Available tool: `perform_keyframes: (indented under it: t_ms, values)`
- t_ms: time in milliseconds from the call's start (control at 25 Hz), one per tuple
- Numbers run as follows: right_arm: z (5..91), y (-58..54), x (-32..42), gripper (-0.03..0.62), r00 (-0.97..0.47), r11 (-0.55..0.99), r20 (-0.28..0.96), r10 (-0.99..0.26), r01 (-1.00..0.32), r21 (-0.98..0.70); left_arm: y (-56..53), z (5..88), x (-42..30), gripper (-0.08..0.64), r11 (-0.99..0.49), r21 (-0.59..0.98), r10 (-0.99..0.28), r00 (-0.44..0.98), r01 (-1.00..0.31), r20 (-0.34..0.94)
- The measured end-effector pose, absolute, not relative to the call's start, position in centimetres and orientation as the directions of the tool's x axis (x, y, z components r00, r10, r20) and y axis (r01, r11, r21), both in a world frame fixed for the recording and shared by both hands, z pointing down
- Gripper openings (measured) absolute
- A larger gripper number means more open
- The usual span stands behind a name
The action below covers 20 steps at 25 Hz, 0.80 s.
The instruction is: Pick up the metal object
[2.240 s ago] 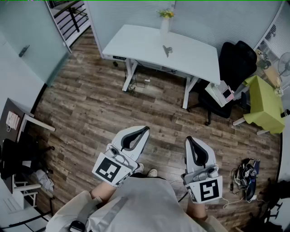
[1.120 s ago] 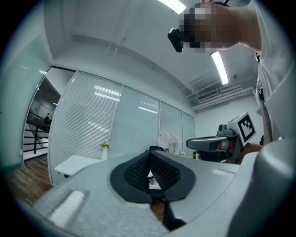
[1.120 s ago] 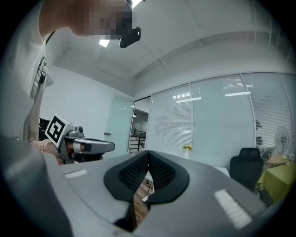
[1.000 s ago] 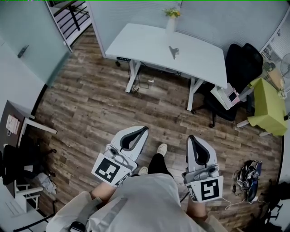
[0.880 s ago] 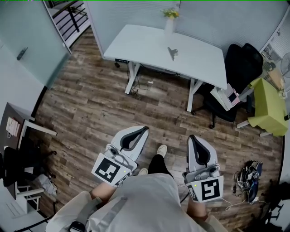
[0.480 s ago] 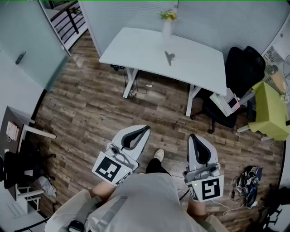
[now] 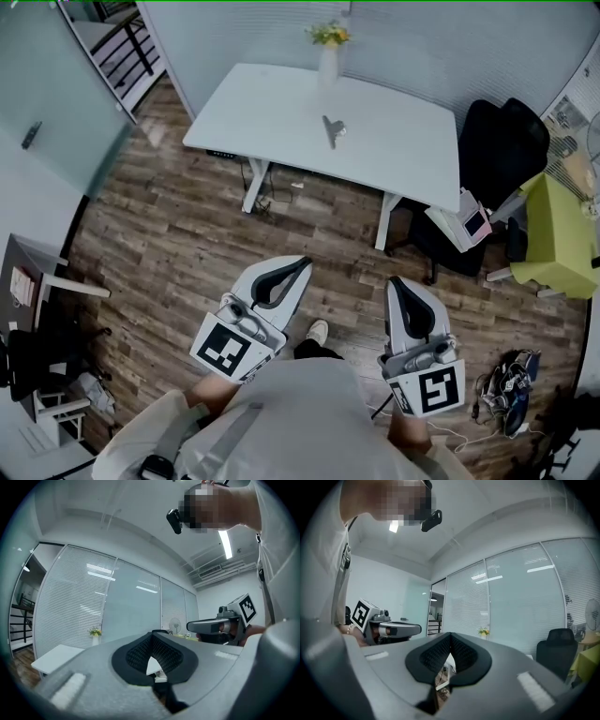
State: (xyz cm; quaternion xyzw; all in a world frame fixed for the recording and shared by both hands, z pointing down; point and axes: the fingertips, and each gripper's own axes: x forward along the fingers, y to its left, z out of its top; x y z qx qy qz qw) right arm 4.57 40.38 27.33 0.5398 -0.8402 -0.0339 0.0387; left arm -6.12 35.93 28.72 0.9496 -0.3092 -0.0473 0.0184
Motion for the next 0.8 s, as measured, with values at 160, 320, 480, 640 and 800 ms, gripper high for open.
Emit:
perform_keyframes:
  t_ms: [160,320,480,640,800]
  values:
    - [27.5,38.1,7.0,0.003,-0.414,0.414,0.028,-0.91,-0.904,0.108,33.6,28.9,-3.8,-0.002,-0.807,0.064,-0.591,0.803,-0.588,-0.075]
    - [27.9,36.1,9.0,0.003,-0.4,0.402,0.045,-0.915,-0.907,0.124,31.6,29.5,-2.0,0.0,-0.802,0.074,-0.597,0.8,-0.593,-0.059]
    - [28.2,34.8,10.0,0.003,-0.4,0.403,0.051,-0.915,-0.906,0.126,30.2,29.8,-1.1,0.0,-0.8,0.072,-0.6,0.798,-0.596,-0.05]
    - [28.7,33.3,10.6,0.003,-0.402,0.406,0.057,-0.914,-0.906,0.122,28.7,30.2,-0.5,0.0,-0.798,0.077,-0.602,0.797,-0.598,-0.046]
    - [29.0,31.5,10.2,0.003,-0.408,0.413,0.063,-0.911,-0.903,0.12,27.0,30.4,-0.7,0.0,-0.797,0.084,-0.603,0.796,-0.599,-0.052]
